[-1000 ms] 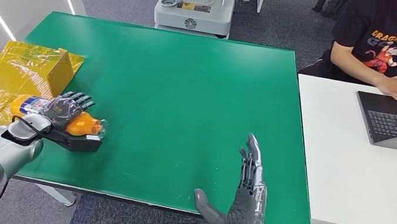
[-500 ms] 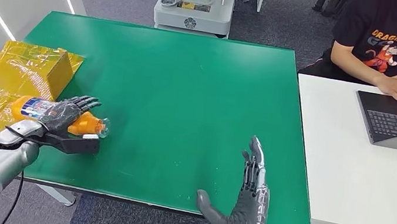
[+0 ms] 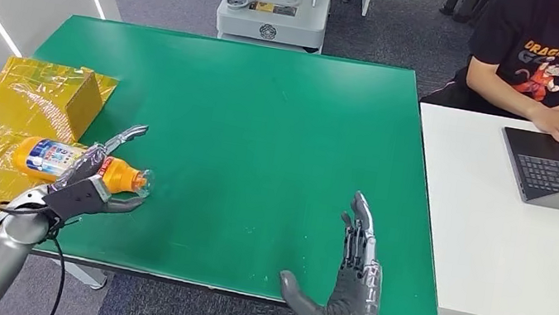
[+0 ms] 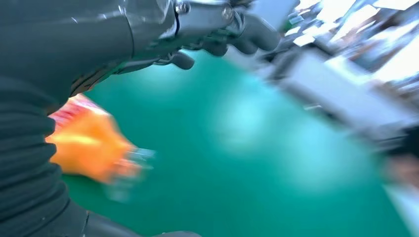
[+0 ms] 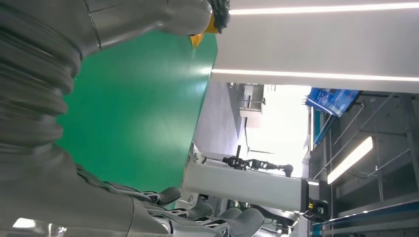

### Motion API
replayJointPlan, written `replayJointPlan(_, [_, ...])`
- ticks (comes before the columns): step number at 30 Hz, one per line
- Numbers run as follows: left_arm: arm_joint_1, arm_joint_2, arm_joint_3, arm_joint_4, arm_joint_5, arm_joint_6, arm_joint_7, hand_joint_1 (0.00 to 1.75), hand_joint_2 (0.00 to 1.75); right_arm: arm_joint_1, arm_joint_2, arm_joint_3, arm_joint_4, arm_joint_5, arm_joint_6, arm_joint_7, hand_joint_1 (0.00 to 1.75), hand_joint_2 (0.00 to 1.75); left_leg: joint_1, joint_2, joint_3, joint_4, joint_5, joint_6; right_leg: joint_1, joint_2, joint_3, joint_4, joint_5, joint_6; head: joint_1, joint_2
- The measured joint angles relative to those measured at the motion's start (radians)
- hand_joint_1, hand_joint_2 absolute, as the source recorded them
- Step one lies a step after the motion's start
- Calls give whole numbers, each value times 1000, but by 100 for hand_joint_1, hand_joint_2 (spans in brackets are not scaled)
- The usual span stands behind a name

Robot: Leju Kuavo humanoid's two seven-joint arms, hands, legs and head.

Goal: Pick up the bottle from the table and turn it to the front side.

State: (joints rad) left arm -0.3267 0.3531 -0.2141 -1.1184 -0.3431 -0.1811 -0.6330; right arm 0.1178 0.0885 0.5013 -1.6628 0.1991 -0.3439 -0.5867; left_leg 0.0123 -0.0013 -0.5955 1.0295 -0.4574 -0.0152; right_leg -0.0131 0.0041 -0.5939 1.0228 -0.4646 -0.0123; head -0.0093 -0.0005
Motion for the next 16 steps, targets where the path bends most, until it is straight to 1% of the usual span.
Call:
replayJointPlan(4, [46,-31,27,-98,89,-52,-25,0,175,0,3,-2,1,-1,9,-2,0,175,0,0,0,0,0,0,0,0,0,0,0,0,0,0])
replayJointPlan(6, [66,-64,42,-141,193,-80,-51,0,175,-1,4,-2,3,-2,16,-3,0,175,0,0,0,0,0,0,0,-1,0,0,0,0,0,0])
replayJointPlan(7, [78,-91,52,-165,239,-62,-59,0,175,-2,4,-2,4,-2,18,-3,0,175,0,-1,0,0,0,0,0,-1,0,0,0,0,0,0])
replayJointPlan(8, [89,-122,62,-191,260,-2,-56,0,175,-4,5,-1,6,0,18,-3,0,175,0,-1,0,0,0,0,0,-1,0,0,0,0,0,0])
replayJointPlan(9, [102,-155,70,-217,264,95,-45,0,175,-5,6,0,7,4,16,-2,0,175,0,-1,-1,0,0,0,0,-1,0,0,0,0,0,0])
replayJointPlan(11, [132,-214,79,-263,266,355,-22,0,175,-8,9,4,8,14,8,-1,0,175,0,0,-1,0,-1,1,0,0,0,0,0,0,0,0])
replayJointPlan(12, [149,-239,79,-284,291,468,-18,0,175,-10,10,6,9,17,4,0,0,175,0,0,0,0,-1,1,0,0,0,0,0,0,0,0])
replayJointPlan(13, [167,-264,79,-305,325,550,-21,0,175,-13,11,9,10,17,0,2,0,175,0,0,0,0,-1,2,0,0,0,0,0,0,0,0])
replayJointPlan(14, [186,-287,79,-325,355,590,-27,0,175,-17,11,11,13,16,-5,2,0,175,0,0,0,1,-2,2,0,0,0,-1,0,0,0,0])
replayJointPlan(15, [204,-309,78,-345,382,602,-33,0,175,-22,11,13,18,12,-10,1,0,175,0,-1,-1,1,-2,2,0,-1,0,-1,0,1,0,0])
replayJointPlan(16, [213,-321,78,-355,393,601,-37,0,175,-25,11,13,20,10,-13,0,0,175,0,-1,-1,1,-2,2,0,-2,0,-1,0,1,0,0])
